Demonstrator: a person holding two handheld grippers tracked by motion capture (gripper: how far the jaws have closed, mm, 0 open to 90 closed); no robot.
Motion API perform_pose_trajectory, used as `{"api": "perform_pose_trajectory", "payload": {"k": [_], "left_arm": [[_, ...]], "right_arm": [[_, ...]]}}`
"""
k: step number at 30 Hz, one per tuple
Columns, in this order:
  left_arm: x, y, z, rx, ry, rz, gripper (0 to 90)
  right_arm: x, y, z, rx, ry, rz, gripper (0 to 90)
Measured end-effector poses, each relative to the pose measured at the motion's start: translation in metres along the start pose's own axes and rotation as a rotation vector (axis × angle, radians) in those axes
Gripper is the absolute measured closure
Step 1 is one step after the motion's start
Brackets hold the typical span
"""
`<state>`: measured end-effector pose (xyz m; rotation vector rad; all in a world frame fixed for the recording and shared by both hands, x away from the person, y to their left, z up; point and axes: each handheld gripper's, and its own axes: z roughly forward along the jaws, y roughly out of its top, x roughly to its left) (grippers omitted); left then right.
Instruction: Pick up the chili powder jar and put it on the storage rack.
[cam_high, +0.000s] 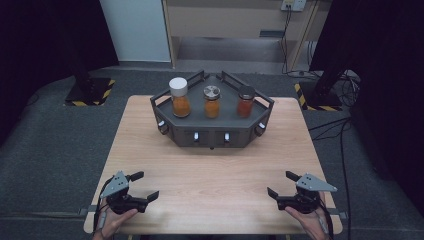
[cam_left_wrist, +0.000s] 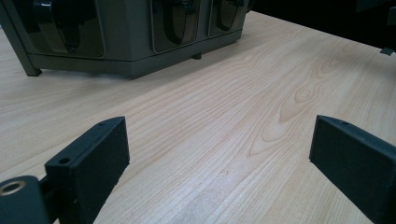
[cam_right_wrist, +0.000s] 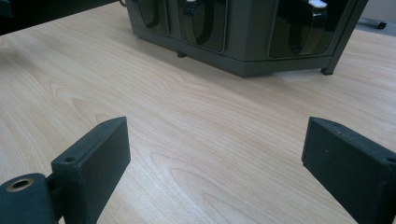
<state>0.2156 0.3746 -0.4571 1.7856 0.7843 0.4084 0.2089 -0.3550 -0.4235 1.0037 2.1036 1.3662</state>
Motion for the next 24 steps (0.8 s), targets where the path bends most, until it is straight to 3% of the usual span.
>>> {"api": "perform_pose_trajectory", "payload": {"k": [24], "left_arm": [[0.0001, 0.0006, 0.0005, 0.003, -0.001, 0.003, 4.1]], "right_arm": [[-0.0016, -0.0009, 0.0036, 0.015, 0.003, 0.004, 7.5]]}}
